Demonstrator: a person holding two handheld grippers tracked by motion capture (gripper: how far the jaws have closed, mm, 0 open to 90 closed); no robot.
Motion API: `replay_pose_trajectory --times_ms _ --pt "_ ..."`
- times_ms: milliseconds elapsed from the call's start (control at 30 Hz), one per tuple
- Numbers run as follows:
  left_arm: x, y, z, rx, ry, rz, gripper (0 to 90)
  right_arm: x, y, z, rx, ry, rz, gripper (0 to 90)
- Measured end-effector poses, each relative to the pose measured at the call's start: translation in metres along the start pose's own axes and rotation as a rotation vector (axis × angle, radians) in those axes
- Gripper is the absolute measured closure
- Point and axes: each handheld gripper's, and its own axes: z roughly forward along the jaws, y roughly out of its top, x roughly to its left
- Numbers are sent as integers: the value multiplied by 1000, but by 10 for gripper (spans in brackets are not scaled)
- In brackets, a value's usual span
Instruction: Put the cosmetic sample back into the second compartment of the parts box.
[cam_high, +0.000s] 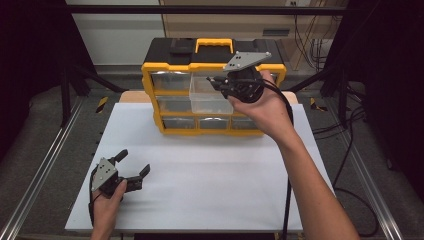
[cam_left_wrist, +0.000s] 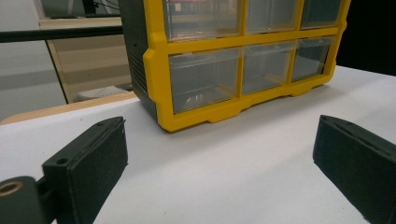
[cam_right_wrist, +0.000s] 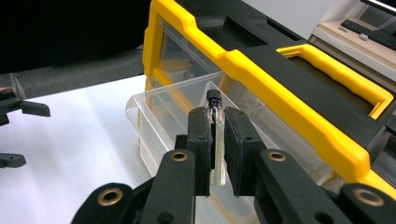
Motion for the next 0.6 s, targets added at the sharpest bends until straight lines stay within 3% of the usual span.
replay_pose_trajectory --times_ms 600 --pt "-1 0 1 5 -3 1 29 -9 2 7 41 -18 13 809"
